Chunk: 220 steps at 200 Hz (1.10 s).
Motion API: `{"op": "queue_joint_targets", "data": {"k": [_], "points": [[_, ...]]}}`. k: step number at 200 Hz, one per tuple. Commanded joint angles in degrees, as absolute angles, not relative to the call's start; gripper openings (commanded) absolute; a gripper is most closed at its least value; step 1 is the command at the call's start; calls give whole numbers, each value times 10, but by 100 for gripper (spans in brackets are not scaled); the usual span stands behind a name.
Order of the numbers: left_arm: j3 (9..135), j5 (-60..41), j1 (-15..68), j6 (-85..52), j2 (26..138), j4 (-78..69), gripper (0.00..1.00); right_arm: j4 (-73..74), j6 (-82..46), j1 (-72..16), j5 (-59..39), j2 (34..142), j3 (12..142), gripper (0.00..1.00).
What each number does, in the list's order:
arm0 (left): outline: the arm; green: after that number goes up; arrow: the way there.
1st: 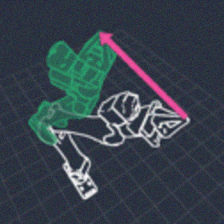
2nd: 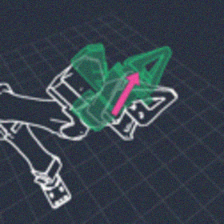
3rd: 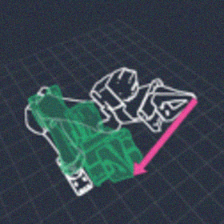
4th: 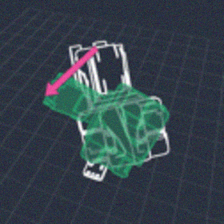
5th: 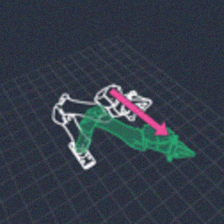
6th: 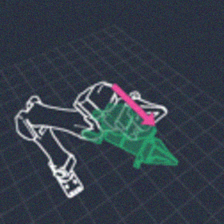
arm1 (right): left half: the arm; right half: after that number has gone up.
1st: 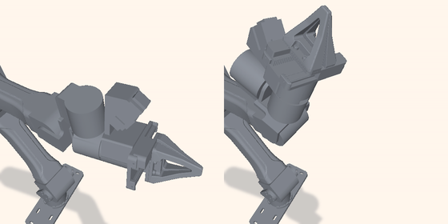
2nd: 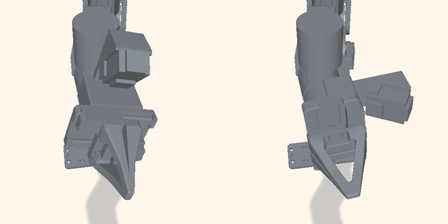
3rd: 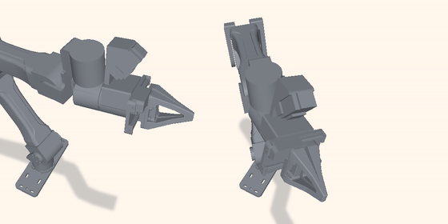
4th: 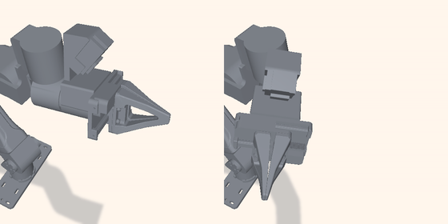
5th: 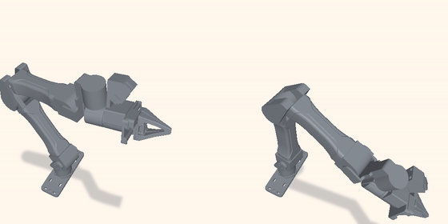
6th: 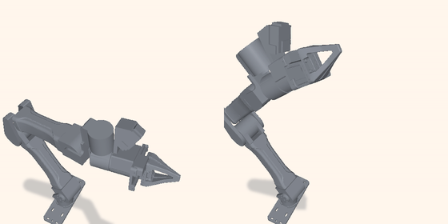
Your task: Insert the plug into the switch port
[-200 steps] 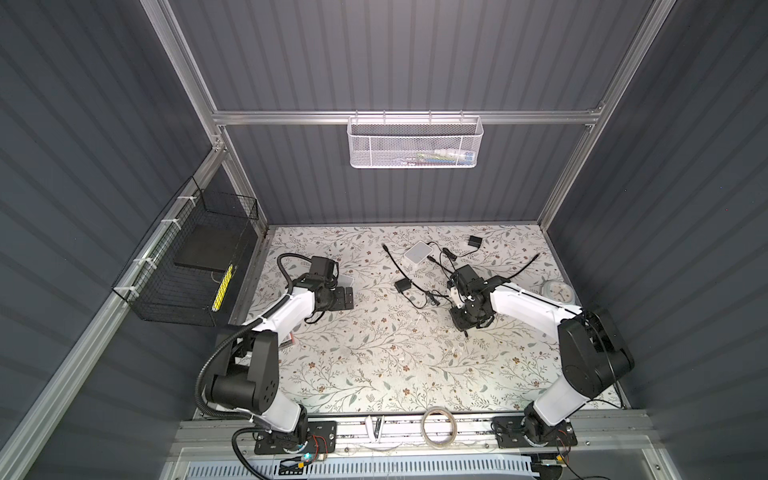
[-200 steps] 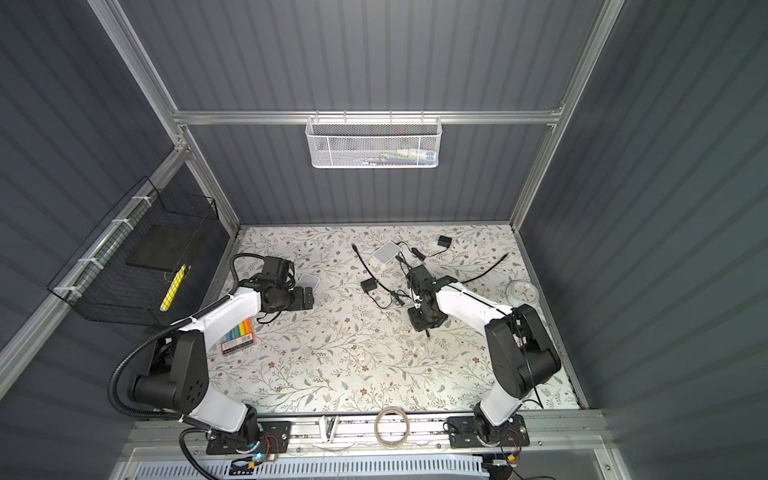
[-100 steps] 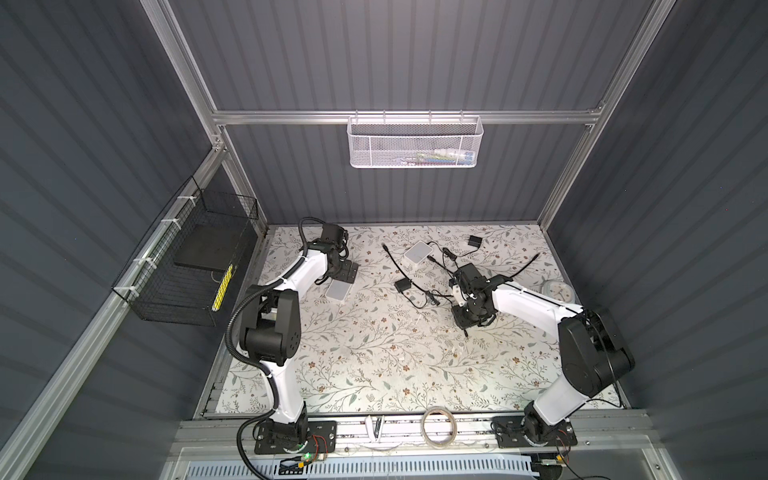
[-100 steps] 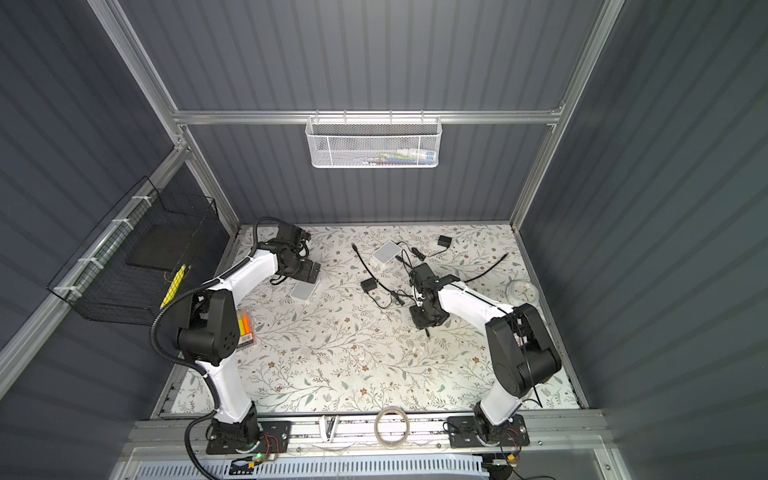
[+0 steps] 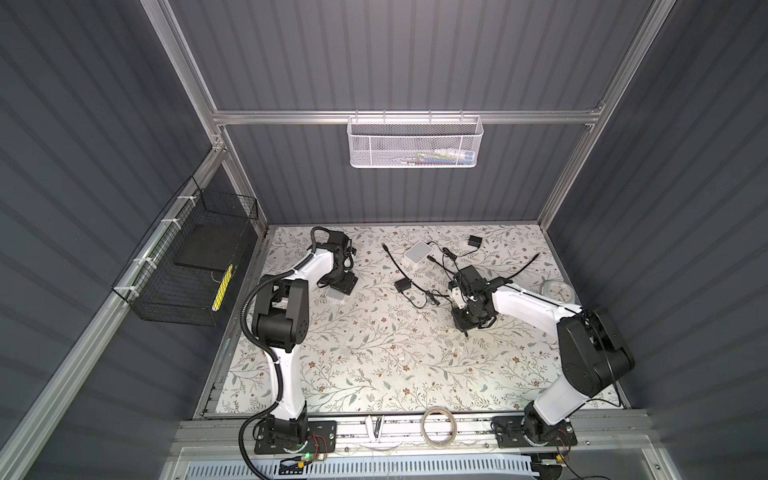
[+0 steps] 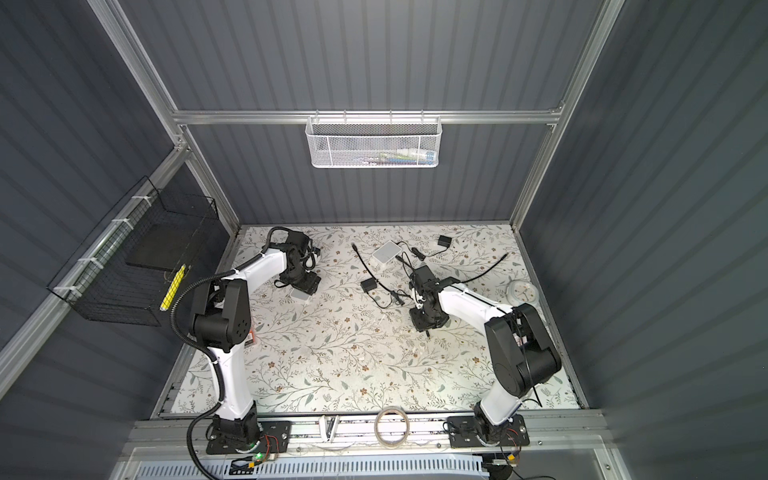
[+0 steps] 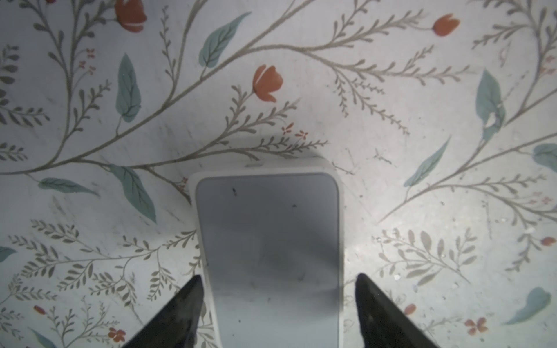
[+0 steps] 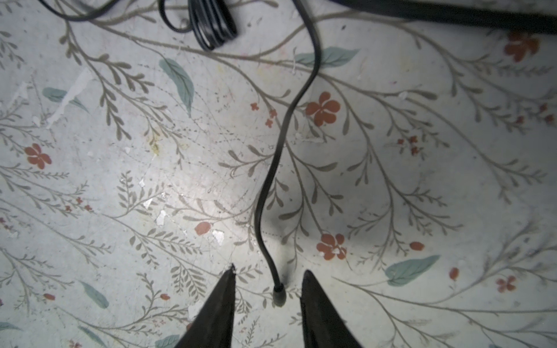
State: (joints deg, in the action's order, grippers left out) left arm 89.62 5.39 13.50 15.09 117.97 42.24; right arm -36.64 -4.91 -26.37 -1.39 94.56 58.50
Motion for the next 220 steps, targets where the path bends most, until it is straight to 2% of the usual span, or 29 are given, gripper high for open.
{"op": "queue_joint_targets", "data": {"k": [1,9,33,71,89,118,148,188,207,220], "points": [[899,27,133,177,1187,415,66,-365,-48,-262,-25,942,579,38],[897,35,133,182,1189,408,61,-362,-49,-261,-26,939,577,38],[913,37,133,192,1213,422,58,-357,-49,-262,-28,932,570,38],[925,6,134,211,1225,438,61,-352,-48,-262,-27,921,557,37],[920,7,134,214,1219,436,65,-348,-48,-262,-29,918,555,37],[906,61,134,203,1200,414,86,-349,-47,-261,-33,918,556,37],[894,100,134,197,1187,394,91,-347,-47,-262,-36,918,555,37],[897,97,134,189,1222,395,86,-351,-50,-263,-37,918,560,37],[894,69,134,190,1220,388,80,-354,-51,-263,-33,916,560,37],[885,27,134,203,1210,384,70,-356,-51,-263,-31,915,559,37]]}}
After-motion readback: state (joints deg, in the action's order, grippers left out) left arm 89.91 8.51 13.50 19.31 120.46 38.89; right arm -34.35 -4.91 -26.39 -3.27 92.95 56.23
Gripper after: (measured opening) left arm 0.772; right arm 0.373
